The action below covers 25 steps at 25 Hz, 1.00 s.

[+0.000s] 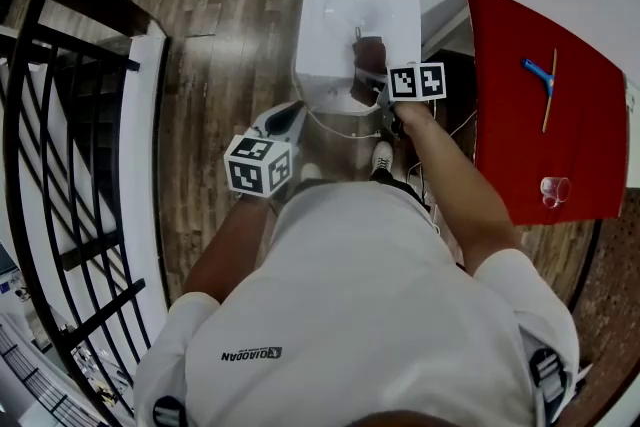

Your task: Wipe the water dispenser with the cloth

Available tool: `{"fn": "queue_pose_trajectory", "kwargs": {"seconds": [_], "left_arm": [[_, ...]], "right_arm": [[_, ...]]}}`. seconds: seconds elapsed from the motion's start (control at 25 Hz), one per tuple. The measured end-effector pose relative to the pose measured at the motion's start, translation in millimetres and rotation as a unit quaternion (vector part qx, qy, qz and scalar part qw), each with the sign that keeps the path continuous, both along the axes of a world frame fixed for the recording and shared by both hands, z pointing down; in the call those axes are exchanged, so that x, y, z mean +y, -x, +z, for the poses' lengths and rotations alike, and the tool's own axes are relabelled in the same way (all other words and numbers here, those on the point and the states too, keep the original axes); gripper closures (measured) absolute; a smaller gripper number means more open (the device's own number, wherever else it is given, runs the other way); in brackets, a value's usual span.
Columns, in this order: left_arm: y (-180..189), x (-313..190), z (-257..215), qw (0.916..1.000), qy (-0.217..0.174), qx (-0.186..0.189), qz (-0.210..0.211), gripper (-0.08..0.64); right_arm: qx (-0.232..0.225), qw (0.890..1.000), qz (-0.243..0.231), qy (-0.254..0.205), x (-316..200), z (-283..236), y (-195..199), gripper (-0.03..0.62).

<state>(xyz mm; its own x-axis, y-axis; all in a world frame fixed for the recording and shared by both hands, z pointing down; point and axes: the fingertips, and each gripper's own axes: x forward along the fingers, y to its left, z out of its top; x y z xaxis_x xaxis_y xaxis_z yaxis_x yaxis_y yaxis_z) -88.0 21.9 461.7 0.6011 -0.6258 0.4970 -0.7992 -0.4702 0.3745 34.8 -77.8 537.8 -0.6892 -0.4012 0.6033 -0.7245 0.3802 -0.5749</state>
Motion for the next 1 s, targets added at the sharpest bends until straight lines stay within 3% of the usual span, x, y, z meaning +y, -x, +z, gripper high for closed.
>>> {"fn": "queue_pose_trajectory", "kwargs": {"seconds": [0.48, 1.0], "left_arm": [[-23.9, -8.8, 0.3, 0.9998, -0.001, 0.006, 0.017, 0.560], [-19.7, -15.8, 2.8, 0.9998, 0.002, 0.010, 0.019, 0.560]], "right_arm": [[-0.009, 0.996, 0.083, 0.017, 8.1, 4.7, -87.6, 0.508], [0.014, 0.987, 0.162, 0.010, 17.1, 14.9, -153.5, 0.506]]}}
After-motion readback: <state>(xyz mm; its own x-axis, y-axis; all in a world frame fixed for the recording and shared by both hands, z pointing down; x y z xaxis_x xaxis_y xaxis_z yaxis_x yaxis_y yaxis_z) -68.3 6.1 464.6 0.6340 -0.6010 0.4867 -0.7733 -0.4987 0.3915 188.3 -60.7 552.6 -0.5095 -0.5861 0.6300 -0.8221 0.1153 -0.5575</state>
